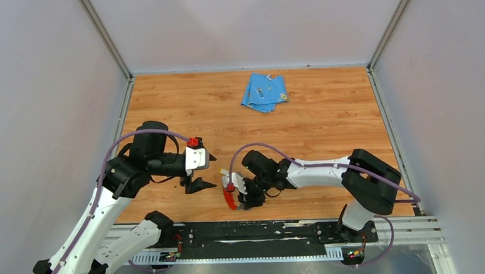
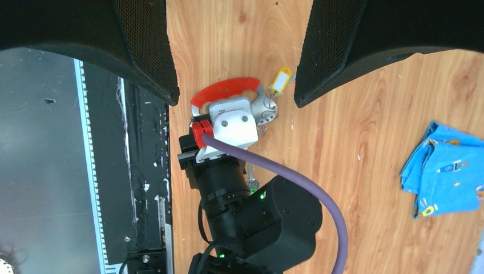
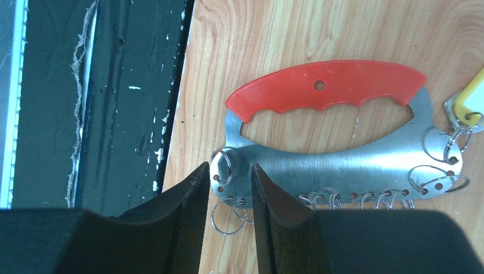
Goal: Put the keys on the keyring
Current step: Pick up the keyring from the center of the board.
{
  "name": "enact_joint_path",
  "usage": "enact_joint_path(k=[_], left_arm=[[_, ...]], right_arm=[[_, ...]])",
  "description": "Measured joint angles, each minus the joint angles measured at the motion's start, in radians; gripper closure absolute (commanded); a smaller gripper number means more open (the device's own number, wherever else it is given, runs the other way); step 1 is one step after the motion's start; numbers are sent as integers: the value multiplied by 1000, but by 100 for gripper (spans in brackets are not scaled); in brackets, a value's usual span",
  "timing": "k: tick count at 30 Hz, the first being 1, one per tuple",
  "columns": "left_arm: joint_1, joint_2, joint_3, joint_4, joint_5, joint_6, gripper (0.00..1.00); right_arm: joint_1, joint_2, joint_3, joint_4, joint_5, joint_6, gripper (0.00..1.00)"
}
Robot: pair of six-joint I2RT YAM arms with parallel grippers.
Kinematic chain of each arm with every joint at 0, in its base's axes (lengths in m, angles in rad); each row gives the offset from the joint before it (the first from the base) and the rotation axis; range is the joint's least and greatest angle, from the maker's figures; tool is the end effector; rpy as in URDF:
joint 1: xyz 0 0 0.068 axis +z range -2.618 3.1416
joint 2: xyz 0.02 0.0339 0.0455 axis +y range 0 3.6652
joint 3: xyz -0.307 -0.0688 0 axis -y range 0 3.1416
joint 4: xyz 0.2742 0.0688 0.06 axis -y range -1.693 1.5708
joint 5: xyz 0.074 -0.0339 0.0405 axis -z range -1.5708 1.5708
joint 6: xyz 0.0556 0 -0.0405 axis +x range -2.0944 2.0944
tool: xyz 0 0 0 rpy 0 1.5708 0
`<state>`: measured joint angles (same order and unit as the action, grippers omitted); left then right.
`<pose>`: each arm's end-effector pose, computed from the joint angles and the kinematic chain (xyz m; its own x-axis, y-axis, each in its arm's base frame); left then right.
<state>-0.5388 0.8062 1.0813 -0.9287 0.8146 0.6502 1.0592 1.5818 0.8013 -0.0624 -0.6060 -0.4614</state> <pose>0.1029 -0.1087 0.3991 0.0978 0.4255 -0.8997 0.9907 0.0440 0.1285 0.1389 0.3120 0.1808 0.0744 -0.6150 -0.7850 -0.9706 -0.2254 0.0846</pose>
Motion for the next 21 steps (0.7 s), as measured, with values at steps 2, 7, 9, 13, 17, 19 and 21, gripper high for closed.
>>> enact_joint_path(k=[2,7,9,13,17,19,21], left_arm=[[0,-5,2,-2,0,0,23],[0,-5,16,-3,0,0,22],[0,-5,21,-3,-1,0,22],[0,-5,29,-4,-10,0,22],[0,-5,34,-5,-27,2,22],[0,-5,35,-5,-38,2,22],[0,-5,35,-6,-48,2,22]], right_arm=[[0,15,9,-18,1,-12,67],[0,44,22,-40,5,-34,70],[0,47,26,-42,6,-38,77],[0,53,31,-44,8,-40,98],[0,53,32,-50,11,-34,99],[0,50,33,-51,12,-27,99],[0,32,32,-52,14,-11,100]])
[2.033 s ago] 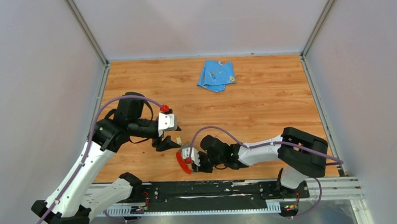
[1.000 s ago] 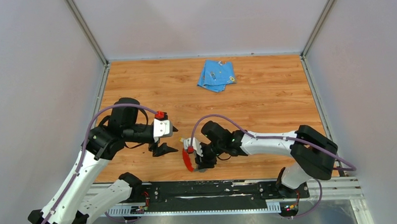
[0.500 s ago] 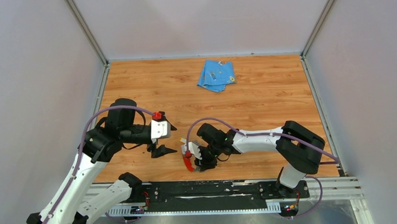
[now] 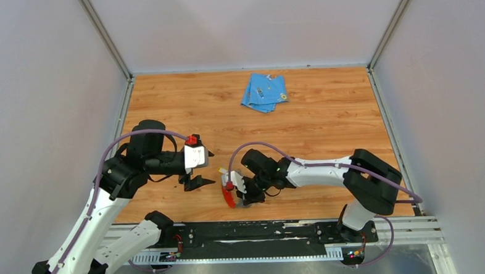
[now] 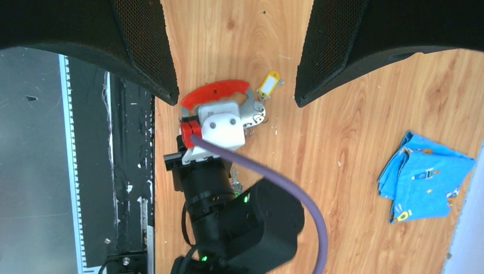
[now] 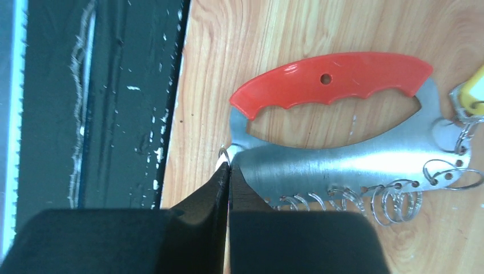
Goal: Put the keys on the keyring
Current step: Pick up the keyring from the center of the board.
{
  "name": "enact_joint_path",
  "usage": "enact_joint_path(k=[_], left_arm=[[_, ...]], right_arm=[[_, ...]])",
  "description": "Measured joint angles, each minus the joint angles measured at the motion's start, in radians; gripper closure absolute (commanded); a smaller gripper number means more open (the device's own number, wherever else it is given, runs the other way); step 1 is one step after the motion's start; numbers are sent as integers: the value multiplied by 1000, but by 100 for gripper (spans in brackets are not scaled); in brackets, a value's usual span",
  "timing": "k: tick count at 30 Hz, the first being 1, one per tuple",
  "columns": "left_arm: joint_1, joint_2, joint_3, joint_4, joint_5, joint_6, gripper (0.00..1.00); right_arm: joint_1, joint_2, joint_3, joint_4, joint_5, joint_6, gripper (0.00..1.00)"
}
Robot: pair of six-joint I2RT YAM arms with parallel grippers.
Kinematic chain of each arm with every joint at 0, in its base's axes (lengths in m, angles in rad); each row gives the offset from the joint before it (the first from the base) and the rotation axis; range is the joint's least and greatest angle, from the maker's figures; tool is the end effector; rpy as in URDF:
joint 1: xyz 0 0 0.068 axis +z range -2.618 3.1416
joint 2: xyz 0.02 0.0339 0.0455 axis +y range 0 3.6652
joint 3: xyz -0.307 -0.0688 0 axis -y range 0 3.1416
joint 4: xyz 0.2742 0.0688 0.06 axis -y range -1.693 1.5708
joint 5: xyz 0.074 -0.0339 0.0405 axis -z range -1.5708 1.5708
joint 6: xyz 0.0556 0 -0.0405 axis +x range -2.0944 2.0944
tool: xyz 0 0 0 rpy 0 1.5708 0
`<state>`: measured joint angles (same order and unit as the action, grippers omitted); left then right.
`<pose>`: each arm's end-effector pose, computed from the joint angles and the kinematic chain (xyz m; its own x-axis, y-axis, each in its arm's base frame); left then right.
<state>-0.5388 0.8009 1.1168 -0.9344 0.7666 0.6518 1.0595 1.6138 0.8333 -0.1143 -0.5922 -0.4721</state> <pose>0.1014 -0.1056 0.4100 0.1228 0.4356 -0.8917 0.9814 0.0805 0.1745 0.1419 0.3164 0.1762 0.0668 -0.6520 -0.7552 -0.9702 -0.2191 0.1033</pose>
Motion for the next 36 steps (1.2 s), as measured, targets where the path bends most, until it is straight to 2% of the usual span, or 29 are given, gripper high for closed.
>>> enact_joint_path(k=[7,11,15,26,29,33,36], left_arm=[[0,-9,-13,1,-31,-5,21],[0,-45,-96,3,-40,26,19],[0,-60,-166,-10,-40,69,20],[0,-66,-221,-11,29,172,20],[0,-73,-232,-12,37,211,24],[0,-74,-225,-11,49,224,37],[0,-74,-199,-11,64,211,38]], right_arm=[[-13,-217,-68,145,-11,138,99],[-25,-318,-101,260,-14,232,100],[-28,-364,-104,353,-16,315,99],[-28,-420,-104,522,-58,516,99],[-28,-425,-100,550,-82,555,99],[-28,-427,-79,549,-96,576,99],[-28,-428,-49,535,-95,587,99]])
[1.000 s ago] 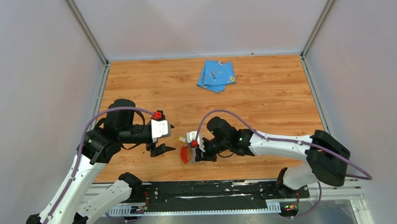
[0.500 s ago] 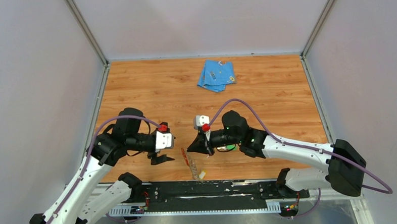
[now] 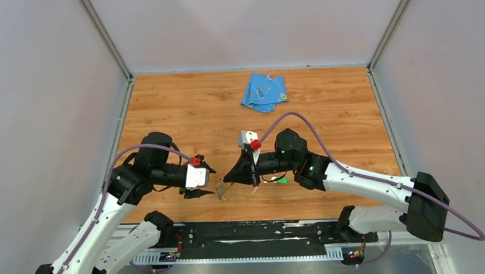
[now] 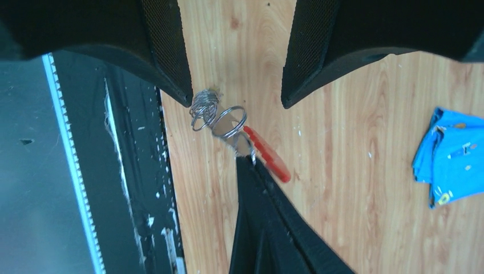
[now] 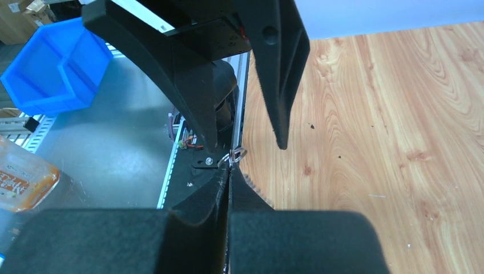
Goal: Put the keys on the keyring
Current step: Pick up the keyring from the center of the board.
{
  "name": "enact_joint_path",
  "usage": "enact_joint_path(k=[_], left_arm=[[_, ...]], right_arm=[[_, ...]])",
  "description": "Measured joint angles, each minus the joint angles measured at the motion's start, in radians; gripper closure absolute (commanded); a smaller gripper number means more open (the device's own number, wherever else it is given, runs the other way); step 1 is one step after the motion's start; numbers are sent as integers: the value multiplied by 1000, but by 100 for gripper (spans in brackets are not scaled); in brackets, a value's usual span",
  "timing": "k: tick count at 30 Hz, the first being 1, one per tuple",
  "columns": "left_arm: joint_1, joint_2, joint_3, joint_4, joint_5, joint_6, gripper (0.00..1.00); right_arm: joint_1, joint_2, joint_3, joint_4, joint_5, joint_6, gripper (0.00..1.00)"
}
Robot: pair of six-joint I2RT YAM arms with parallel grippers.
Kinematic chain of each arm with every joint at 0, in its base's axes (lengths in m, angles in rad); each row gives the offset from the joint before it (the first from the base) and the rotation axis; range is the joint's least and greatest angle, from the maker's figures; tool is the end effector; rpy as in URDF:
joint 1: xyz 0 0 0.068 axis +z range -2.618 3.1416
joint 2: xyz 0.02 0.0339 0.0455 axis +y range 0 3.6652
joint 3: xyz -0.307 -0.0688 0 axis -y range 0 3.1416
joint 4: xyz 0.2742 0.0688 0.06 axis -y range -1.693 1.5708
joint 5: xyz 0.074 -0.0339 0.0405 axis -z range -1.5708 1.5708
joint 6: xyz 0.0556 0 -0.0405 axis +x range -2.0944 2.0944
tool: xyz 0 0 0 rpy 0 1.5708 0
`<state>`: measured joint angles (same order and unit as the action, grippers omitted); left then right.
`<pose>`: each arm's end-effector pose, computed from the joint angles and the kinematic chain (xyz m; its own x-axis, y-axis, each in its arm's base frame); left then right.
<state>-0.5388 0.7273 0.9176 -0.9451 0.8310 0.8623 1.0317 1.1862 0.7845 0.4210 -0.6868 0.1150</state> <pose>0.0903 -0.1018 0.3520 0.2307 0.4585 -0.8582 0.9721 -0.0701 0.2238 0.1225 0.2735 0.3483 -0.1036 -0.0004 -0.9946 -0.9837 -0.1480 0.1026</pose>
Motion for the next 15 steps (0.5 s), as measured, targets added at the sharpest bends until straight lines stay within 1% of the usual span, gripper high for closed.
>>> enact_joint_path(k=[2,5,9,15], left_arm=[[0,0,21,1,22,-22,37],[0,-3,37,3,52,-58,36],[0,11,42,5,61,-101,38],[0,61,53,26,61,-184,39]], right_arm=[[0,0,39,-50,12,3,100],[0,10,141,-184,56,3,99],[12,56,344,-415,141,-2,100],[68,125,537,-719,282,-31,99]])
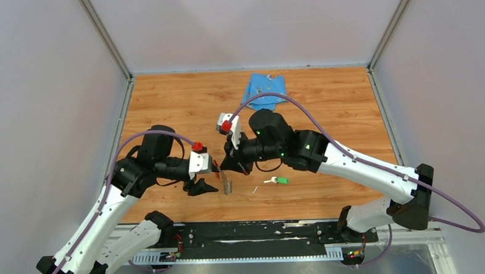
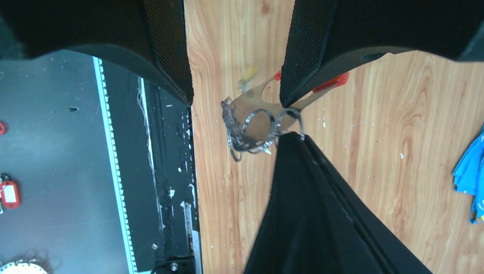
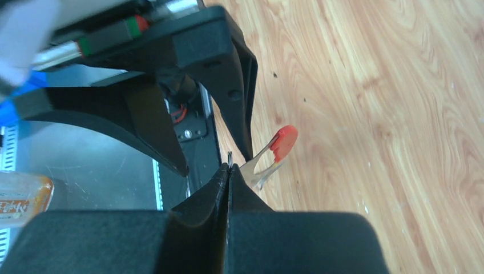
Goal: Put the keys on the keyring
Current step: Pick up the keyring from the center of the board, then adjust the keyring.
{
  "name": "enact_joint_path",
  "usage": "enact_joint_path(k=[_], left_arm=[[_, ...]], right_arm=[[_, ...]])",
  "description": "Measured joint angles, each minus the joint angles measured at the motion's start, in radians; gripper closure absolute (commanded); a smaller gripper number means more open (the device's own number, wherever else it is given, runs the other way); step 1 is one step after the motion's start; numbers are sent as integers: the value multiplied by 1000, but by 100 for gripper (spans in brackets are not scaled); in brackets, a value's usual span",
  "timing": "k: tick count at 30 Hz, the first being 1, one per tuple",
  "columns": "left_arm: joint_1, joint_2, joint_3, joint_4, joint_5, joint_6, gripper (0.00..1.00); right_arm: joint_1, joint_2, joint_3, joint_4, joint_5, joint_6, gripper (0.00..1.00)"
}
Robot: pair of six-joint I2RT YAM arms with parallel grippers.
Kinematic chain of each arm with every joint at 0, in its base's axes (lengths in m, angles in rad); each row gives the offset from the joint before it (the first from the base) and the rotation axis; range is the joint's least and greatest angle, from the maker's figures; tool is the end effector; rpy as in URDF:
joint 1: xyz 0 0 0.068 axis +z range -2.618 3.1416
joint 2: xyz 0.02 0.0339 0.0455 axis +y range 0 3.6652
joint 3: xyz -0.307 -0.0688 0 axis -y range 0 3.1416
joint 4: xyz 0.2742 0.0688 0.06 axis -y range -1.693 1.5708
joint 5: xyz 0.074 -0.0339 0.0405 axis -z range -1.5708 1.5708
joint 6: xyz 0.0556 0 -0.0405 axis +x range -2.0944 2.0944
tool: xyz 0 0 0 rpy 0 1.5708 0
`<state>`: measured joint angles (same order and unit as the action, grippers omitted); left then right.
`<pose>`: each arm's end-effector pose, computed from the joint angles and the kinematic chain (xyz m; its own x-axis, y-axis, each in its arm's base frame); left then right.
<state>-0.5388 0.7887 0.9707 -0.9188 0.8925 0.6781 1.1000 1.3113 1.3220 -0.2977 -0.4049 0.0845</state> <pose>0.1006 -0.1106 0.3668 0.0633 0.4207 -0.9050 0.9980 -0.0273 0.0572 0.1323 0.3083 0.4377 -0.2115 -0.2446 -0.9463 -0.9761 0.1012 0.1921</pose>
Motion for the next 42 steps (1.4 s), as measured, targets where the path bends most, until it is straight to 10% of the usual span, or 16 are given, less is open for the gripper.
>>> enact_joint_path(k=[19,42], left_arm=[[0,-28,-76,304,-21,-321,35],[0,-68,-158,484,24,-443,99]], right_arm=[[130,158,332,-491,366,-3,99],[131,159,357,-522,386,80,100]])
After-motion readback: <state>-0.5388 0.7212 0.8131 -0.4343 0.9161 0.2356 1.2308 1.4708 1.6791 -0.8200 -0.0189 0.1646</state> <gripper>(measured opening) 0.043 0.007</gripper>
